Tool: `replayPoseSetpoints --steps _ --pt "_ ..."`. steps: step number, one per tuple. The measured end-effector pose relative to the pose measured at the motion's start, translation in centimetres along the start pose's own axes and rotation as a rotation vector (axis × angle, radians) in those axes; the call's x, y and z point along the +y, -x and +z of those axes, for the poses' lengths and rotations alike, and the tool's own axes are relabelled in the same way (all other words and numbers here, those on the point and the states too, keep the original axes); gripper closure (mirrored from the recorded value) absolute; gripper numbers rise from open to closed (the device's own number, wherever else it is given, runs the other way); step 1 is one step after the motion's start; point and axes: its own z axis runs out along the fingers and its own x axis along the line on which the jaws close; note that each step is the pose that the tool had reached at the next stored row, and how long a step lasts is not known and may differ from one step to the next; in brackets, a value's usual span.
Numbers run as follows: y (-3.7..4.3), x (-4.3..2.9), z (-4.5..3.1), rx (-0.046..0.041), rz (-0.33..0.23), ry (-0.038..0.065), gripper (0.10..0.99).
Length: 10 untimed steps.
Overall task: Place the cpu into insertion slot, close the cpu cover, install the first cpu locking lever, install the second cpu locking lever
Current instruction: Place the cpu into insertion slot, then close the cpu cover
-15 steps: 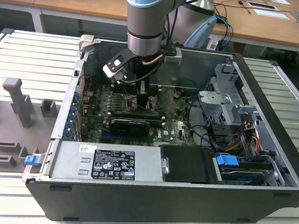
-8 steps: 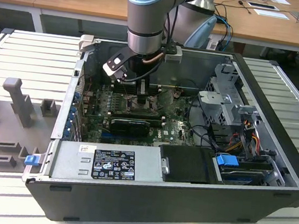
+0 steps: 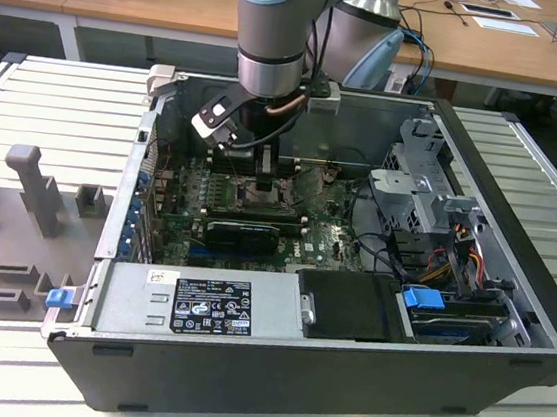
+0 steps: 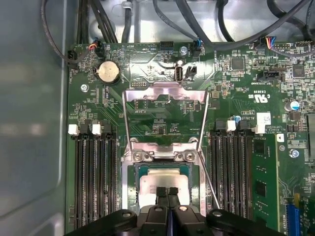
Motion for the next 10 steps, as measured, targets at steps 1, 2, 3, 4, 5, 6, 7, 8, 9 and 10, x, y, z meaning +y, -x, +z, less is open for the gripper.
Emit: replayPoseSetpoints --steps 1,2,3,4,5,6,7,8,9,10 --pt "0.00 0.00 -0.04 0.0000 0.000 0.000 0.980" --pt "0.00 0.01 -0.08 -0.0001 0.000 0.000 0.980" --pt "0.00 0.01 -0.15 -0.0002 0.000 0.000 0.980" --pt "0.00 0.02 -0.21 -0.0004 0.001 0.000 0.980" --pt "0.00 0.02 -0.24 -0.0003 0.001 0.000 0.980" --pt "-0.01 0.03 -0.28 -0.0003 0.001 0.000 0.980" --pt "0.00 0.03 -0.36 -0.0004 0.001 0.000 0.980" --pt "-0.01 0.05 -0.56 -0.0004 0.001 0.000 0.980" --pt "-0.01 0.07 -0.79 -0.0005 0.001 0.000 0.980" --pt "-0.01 0.09 -0.93 -0.0009 0.001 0.000 0.980"
